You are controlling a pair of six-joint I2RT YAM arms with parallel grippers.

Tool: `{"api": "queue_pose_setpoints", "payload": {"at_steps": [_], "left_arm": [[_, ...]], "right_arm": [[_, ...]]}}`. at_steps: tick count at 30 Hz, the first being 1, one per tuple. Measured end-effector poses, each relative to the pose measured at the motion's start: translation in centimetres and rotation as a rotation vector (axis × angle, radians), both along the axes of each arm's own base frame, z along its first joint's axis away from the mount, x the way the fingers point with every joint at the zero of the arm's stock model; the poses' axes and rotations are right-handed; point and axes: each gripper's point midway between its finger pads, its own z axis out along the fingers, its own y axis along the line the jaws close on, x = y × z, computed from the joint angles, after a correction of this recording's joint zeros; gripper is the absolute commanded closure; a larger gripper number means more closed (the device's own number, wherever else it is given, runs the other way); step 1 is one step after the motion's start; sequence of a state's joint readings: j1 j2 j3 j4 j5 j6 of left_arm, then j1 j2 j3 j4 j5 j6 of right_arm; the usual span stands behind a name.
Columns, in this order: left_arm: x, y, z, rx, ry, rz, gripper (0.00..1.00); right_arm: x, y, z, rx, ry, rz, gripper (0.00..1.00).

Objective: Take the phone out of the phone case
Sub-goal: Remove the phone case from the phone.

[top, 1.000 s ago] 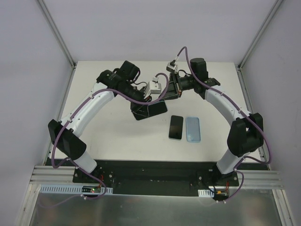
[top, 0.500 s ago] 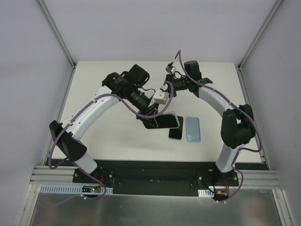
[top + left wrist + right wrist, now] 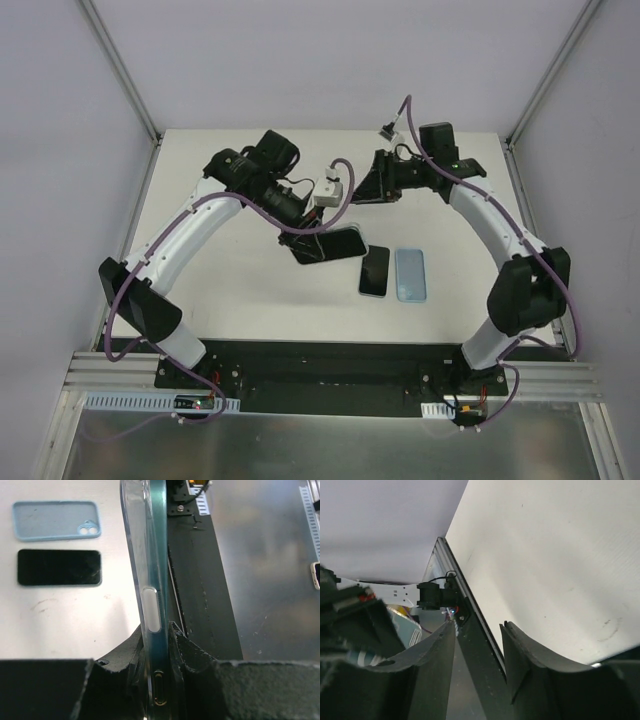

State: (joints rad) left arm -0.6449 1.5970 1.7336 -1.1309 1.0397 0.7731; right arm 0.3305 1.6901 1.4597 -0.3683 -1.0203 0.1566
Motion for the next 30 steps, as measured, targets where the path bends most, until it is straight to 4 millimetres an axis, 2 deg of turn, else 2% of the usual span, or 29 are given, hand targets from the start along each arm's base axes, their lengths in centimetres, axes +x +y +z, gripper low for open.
{"api": "queue_pose_setpoints", "payload": {"at_steps": [5,7,11,16,19,24,30], "left_arm": [[2.6,2.4,0.3,-0.001,0.013,0.127,1.00],[3.4,3.1,0.4,-0.004,0.019,0.172,1.00],[3.5,3.6,0.5,-0.006,0.038,0.212,1.00],[3.6,3.4,1.0,-0.018,0.060,0.245,1.00],[4.1,3.0,1.6,-0.038,0.073,0.277,1.00],[5.9,2.0,3.1,-0.092,0.109,0.363,1.00],[7.8,0.6,4.6,-0.158,0.196,0.465,1.00]], "right_arm": [[-2.0,-2.8,3.2,-0.076,-0.229,0.015,0.44],[-3.3,-3.6,4.4,-0.094,-0.312,0.041,0.33],[-5.6,-4.4,6.1,-0.100,-0.423,0.081,0.25],[-7.5,-4.4,7.6,-0.055,-0.511,0.124,0.24],[-7.8,-3.6,7.4,-0.018,-0.523,0.145,0.23],[-7.3,-2.4,5.9,0.037,-0.461,0.138,0.23],[-5.9,-0.7,7.2,0.110,-0.453,0.113,0.25]]}}
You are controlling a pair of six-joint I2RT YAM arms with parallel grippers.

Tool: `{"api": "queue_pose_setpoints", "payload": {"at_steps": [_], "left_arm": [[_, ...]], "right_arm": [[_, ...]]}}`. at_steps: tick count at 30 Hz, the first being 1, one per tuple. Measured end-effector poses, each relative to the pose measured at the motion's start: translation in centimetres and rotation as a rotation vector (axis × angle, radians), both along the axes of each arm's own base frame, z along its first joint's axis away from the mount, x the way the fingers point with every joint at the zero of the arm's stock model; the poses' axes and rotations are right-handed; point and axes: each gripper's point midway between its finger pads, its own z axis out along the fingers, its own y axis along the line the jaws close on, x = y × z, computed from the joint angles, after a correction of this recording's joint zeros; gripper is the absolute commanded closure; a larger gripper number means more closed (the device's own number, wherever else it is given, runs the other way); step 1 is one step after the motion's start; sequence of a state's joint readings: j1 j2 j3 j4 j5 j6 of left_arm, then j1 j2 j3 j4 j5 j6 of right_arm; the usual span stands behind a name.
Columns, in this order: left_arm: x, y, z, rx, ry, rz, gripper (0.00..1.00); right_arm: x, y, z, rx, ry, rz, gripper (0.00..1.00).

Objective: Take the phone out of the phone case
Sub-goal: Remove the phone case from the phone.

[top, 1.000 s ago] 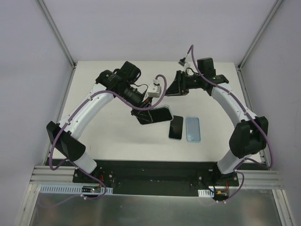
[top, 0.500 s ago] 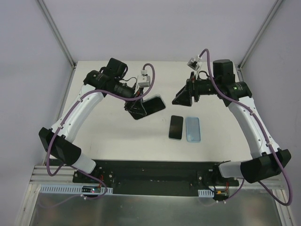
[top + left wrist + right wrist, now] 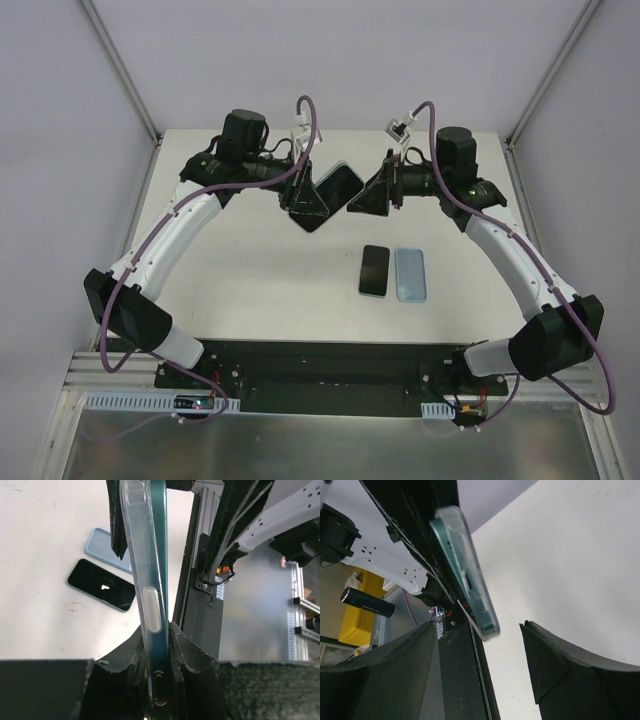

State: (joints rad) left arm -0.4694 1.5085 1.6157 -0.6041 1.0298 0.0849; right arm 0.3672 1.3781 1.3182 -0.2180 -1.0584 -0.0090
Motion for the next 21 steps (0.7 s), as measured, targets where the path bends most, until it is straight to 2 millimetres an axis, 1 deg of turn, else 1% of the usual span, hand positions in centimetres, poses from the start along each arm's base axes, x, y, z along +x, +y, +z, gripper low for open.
{"api": "queue_pose_setpoints", "payload": {"at_steps": [4,7,9,14,18,19,20,21], "left_arm": [[0.7,-0.6,0.2,-0.034,0.067,0.051,1.00],[1.2,-1.0,0.2,-0.055,0.114,0.085,1.00],[1.4,-1.2,0.2,-0.068,0.140,0.100,1.00],[1.6,-1.6,0.3,-0.096,0.187,0.116,1.00],[1.3,-1.5,0.2,-0.119,0.209,0.085,1.00],[1.2,-1.5,0.4,-0.125,0.215,0.076,1.00],[1.0,-1.5,0.5,-0.131,0.218,0.067,0.98],[0.9,-1.5,0.6,-0.136,0.214,0.061,0.88]], "right_arm": [[0.9,1.0,1.2,0.055,0.008,-0.008,0.30],[1.8,1.6,1.7,0.095,0.017,-0.016,0.40],[2.1,1.9,1.8,0.115,0.027,-0.016,0.51],[2.6,2.4,1.5,0.145,0.071,-0.014,0.83],[1.8,2.3,1.9,0.164,0.074,0.038,0.99],[1.6,2.3,2.1,0.170,0.061,0.055,1.00],[1.5,2.3,2.3,0.174,0.054,0.064,1.00],[1.4,2.2,2.4,0.176,0.051,0.069,1.00]]}}
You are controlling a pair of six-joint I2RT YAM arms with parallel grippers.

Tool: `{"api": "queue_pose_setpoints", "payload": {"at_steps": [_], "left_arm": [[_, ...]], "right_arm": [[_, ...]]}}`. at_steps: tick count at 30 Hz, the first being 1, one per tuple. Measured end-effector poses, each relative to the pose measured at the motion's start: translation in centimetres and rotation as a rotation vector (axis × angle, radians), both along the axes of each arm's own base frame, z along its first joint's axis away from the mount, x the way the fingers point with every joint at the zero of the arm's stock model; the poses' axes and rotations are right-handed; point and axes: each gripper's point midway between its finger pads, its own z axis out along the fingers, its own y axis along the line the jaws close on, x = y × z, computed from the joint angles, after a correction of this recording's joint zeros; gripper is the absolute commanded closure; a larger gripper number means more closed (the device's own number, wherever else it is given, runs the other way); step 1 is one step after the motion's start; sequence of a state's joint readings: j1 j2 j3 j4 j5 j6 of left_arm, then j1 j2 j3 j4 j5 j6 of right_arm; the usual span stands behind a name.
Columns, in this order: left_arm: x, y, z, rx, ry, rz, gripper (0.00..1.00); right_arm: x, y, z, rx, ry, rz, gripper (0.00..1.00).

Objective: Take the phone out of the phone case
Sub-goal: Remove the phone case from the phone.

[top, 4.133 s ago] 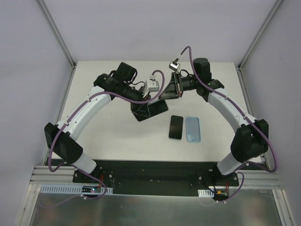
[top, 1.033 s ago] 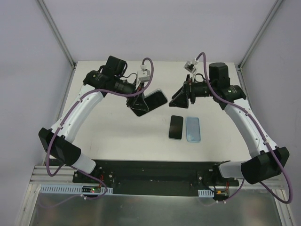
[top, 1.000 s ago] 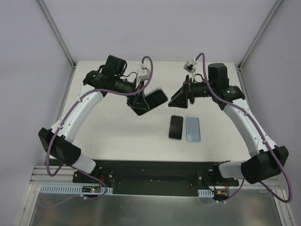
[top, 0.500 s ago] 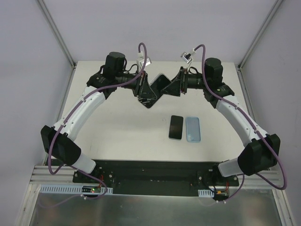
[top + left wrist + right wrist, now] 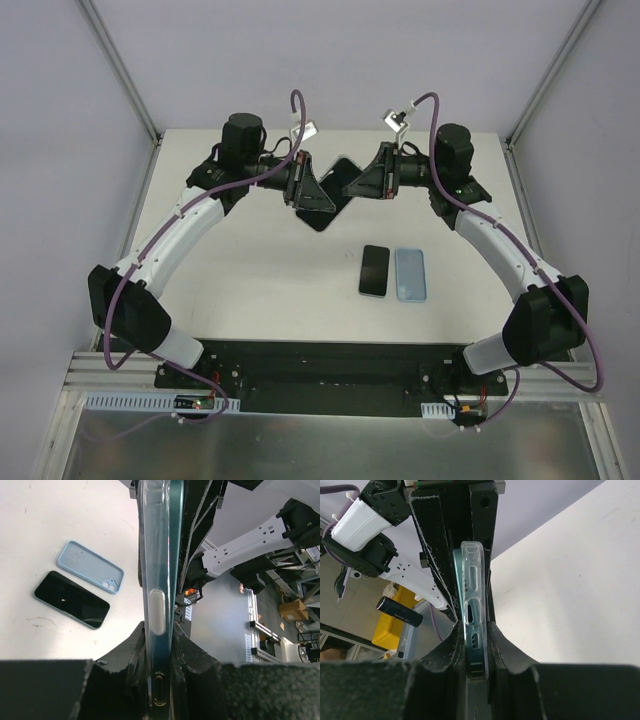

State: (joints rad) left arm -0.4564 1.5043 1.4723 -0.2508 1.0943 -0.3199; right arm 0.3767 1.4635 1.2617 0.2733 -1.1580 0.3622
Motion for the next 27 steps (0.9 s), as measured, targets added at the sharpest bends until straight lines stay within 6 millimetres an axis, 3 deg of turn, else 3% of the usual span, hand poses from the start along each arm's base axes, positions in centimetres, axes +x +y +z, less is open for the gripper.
{"api": "queue_pose_setpoints", "payload": {"at_steps": [3,4,5,7,11,16,24,26,27], "left_arm": [[-0.1,0.0,-0.1,-0.008,-0.007,-0.004,0.64],[-0.1,0.0,-0.2,-0.008,-0.009,-0.002,0.40],[0.0,0.0,-0.5,-0.005,-0.007,0.004,0.27],[0.0,0.0,-1.0,0.000,0.002,0.005,0.22],[-0.3,0.0,-1.7,0.005,0.026,-0.004,0.20],[-0.9,0.2,-2.1,0.003,0.036,-0.020,0.31],[-1.0,0.8,-2.0,0.000,0.012,-0.017,0.62],[-0.9,0.8,-2.0,0.000,0.008,-0.018,0.83],[-0.9,0.8,-2.0,0.001,0.007,-0.018,1.00]], "right_arm": [[-0.1,-0.1,0.1,0.001,0.003,0.006,1.00],[-0.1,-0.1,0.1,0.001,0.003,0.006,1.00],[0.0,-0.1,0.1,0.001,0.006,0.001,1.00],[0.0,-0.1,0.1,0.000,0.012,-0.004,1.00],[0.2,-0.4,0.1,-0.001,0.021,-0.014,1.00],[0.7,-1.0,0.1,-0.002,0.027,-0.035,1.00],[0.8,-1.6,0.6,0.001,0.020,-0.050,1.00],[0.7,-1.7,0.7,0.002,0.017,-0.050,1.00],[0.7,-1.7,0.7,0.002,0.016,-0.050,1.00]]}}
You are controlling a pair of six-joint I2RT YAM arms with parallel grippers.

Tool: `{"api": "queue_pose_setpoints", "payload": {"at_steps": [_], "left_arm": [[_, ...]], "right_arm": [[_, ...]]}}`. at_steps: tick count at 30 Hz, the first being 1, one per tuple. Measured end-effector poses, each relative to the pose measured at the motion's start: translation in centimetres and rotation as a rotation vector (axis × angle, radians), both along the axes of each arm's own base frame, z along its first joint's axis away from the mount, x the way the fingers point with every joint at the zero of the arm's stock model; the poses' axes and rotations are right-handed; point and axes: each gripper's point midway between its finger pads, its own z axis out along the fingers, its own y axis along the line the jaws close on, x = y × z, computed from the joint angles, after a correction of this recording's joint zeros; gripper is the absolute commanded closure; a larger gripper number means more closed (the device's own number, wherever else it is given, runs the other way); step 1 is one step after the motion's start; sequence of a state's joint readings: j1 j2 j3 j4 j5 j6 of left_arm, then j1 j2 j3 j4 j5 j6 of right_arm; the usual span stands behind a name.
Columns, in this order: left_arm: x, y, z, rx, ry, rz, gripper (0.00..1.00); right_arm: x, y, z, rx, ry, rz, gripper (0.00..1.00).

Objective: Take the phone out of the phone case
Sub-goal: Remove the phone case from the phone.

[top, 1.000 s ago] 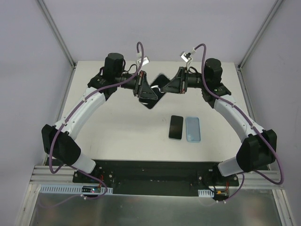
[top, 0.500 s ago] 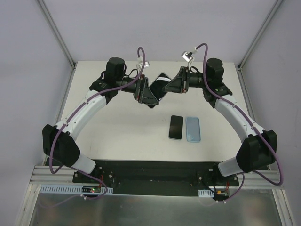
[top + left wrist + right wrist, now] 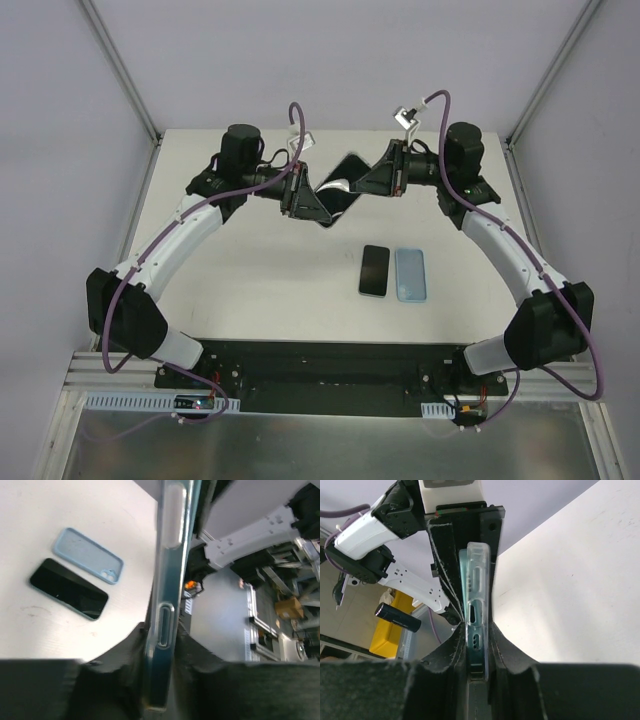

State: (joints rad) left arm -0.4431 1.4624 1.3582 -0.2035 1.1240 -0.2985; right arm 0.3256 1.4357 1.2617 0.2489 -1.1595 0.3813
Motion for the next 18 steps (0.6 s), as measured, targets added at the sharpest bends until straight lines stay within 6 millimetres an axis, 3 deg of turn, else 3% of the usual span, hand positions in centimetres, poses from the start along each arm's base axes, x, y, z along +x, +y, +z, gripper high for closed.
{"api": "queue_pose_setpoints", "payload": {"at_steps": [2,3,7,8,11,18], "left_arm": [[-0.4,0.0,0.1,-0.009,0.002,-0.024,1.00],[-0.6,0.0,0.2,-0.014,-0.002,-0.035,1.00],[-0.8,0.0,0.4,-0.024,-0.024,-0.056,1.00],[-0.7,0.0,0.3,-0.022,-0.048,-0.058,1.00],[-0.9,0.5,-0.9,0.022,-0.062,-0.053,1.00],[-1.9,1.1,-3.2,0.098,-0.110,-0.095,1.00]], "right_arm": [[-0.2,0.0,0.1,0.002,-0.002,0.010,1.00],[-0.4,-0.1,0.1,0.003,-0.005,0.018,0.94],[-0.7,-0.2,0.5,0.006,-0.017,0.023,0.48],[-0.7,-0.2,0.4,0.003,-0.007,0.019,0.43],[-0.6,-0.2,0.2,-0.007,-0.003,0.010,0.33],[-0.6,-0.3,1.5,-0.012,-0.026,0.008,0.32]]}}
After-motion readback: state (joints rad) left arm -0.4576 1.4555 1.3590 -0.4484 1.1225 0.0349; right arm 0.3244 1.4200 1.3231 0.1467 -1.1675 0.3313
